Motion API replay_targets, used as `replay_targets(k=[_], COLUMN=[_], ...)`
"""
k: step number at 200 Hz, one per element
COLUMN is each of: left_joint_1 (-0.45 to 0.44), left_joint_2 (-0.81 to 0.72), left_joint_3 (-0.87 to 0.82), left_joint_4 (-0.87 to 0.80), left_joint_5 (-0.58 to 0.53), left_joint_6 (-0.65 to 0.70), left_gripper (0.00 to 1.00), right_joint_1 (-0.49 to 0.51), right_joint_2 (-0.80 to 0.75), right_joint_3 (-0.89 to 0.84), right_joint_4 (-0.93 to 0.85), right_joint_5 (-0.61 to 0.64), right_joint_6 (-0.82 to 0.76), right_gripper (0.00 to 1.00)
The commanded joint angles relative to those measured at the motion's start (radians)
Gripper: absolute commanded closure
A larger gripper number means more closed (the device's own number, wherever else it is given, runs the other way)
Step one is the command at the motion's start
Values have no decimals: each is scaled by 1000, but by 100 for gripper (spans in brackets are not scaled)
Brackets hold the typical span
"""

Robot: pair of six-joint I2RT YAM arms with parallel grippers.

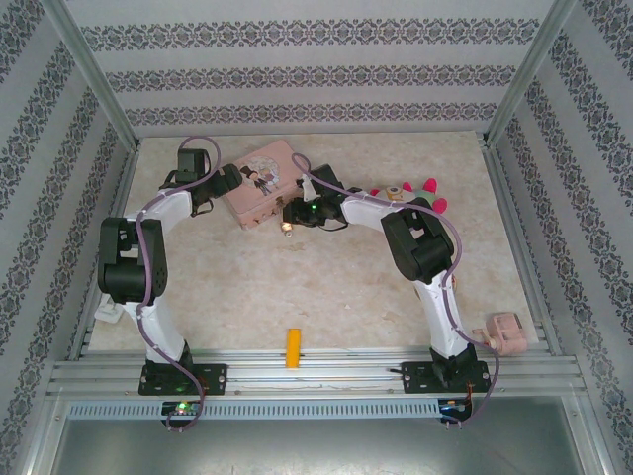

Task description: Unlock the padlock with the key

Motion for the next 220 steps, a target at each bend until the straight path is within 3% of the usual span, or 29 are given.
replay_targets(k=[1, 79, 164, 220], left_joint_1=[2, -2, -4, -5], left_joint_2=[10, -8, -64, -154], left_joint_3=[15, 5, -25, -83], left_joint_4=[-22, -25, -7, 9], left_joint_5=[15, 7, -16, -34], left_joint_6=[22, 12, 17, 17], left_gripper=[1, 1, 1, 1], right_joint_1=[6, 0, -3, 1], right_joint_2=[29, 60, 30, -46], right_joint_3=[23, 30, -38, -154], right_joint_4=[-12, 18, 89, 163], right_joint_5=[7, -16, -20, -21], right_joint_6=[5, 34, 110, 193], right_gripper=[69, 72, 100, 100])
